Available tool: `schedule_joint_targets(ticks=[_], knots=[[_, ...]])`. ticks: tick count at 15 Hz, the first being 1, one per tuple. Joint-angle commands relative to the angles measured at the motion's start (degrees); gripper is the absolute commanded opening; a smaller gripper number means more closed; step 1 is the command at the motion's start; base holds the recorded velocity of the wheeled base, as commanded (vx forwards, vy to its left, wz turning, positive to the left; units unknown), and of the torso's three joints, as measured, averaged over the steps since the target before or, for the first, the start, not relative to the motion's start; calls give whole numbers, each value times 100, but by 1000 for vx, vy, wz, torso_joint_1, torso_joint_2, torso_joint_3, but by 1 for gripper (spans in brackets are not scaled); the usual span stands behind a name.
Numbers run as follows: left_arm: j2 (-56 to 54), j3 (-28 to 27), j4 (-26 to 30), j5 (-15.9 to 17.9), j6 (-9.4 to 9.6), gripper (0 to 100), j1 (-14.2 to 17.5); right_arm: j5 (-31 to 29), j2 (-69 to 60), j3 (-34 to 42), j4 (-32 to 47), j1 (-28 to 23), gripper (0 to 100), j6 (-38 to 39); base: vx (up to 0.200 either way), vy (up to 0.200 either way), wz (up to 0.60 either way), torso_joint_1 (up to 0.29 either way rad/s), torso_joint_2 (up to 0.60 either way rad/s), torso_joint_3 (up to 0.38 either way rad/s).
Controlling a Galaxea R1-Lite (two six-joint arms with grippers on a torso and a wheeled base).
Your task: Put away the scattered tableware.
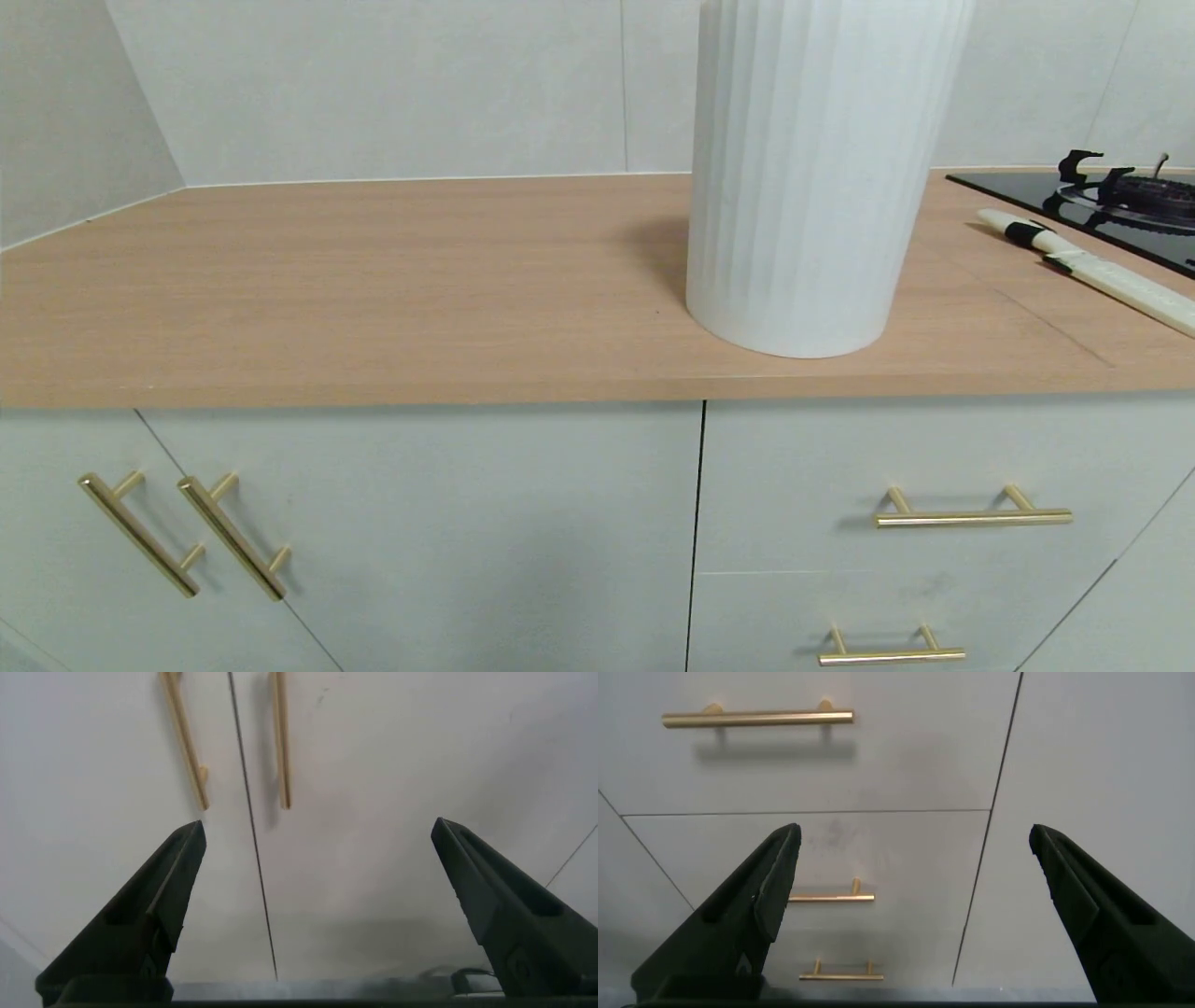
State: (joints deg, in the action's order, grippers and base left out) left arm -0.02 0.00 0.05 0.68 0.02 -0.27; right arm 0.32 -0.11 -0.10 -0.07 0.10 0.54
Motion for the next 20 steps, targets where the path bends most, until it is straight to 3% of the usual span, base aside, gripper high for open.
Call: schedule_joint_targets(ticks=[1,7,16,20], knots=[[2,0,4,2,6,100,0,3,11,1,-1,-1,100,-1,0,0,0,0,0,0],[2,0,4,2,6,100,0,3,11,1,-1,-1,100,-1,0,0,0,0,0,0],[2,0,4,2,-2,100,0,3,11,1,-1,-1,100,-1,0,-200,0,1,1,2],[2,0,4,2,-2,100,0,3,11,1,-1,-1,100,-1,0,0,0,0,0,0]])
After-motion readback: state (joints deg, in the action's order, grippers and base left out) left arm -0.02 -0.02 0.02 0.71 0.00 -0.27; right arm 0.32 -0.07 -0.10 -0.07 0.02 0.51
